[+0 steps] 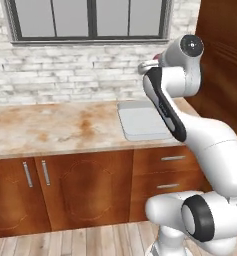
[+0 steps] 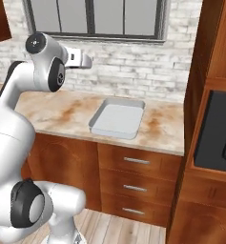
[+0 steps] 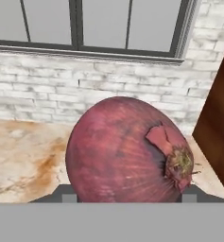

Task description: Place one onion and one fish in each tupperware on the nearby counter, to pack two identical lunches.

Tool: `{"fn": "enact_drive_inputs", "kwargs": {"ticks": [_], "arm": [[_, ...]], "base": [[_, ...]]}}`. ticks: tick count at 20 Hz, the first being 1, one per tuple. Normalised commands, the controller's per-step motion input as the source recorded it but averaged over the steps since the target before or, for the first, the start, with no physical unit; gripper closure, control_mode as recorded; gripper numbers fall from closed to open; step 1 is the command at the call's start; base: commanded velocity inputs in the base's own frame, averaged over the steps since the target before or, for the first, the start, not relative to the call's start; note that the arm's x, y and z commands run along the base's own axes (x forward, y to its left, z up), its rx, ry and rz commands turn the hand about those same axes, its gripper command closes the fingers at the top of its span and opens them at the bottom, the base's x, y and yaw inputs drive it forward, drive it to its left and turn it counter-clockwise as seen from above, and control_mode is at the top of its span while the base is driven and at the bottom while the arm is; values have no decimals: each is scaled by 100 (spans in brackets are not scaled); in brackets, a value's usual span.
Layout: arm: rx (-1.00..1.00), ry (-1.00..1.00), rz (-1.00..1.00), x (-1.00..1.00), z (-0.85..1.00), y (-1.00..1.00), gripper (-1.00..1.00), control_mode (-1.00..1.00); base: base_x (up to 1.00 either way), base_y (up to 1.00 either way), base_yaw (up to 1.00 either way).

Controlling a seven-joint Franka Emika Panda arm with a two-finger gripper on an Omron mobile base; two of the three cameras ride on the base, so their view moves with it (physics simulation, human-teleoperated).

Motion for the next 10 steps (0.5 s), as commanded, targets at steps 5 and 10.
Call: {"fn": "enact_drive_inputs", "kwargs": {"ticks": [5,10], "arm": [[0,0,0,0,0,0,100,100],[0,0,0,0,0,0,100,100]], "base": [[73,-1,-2],[75,0,-8]]}}
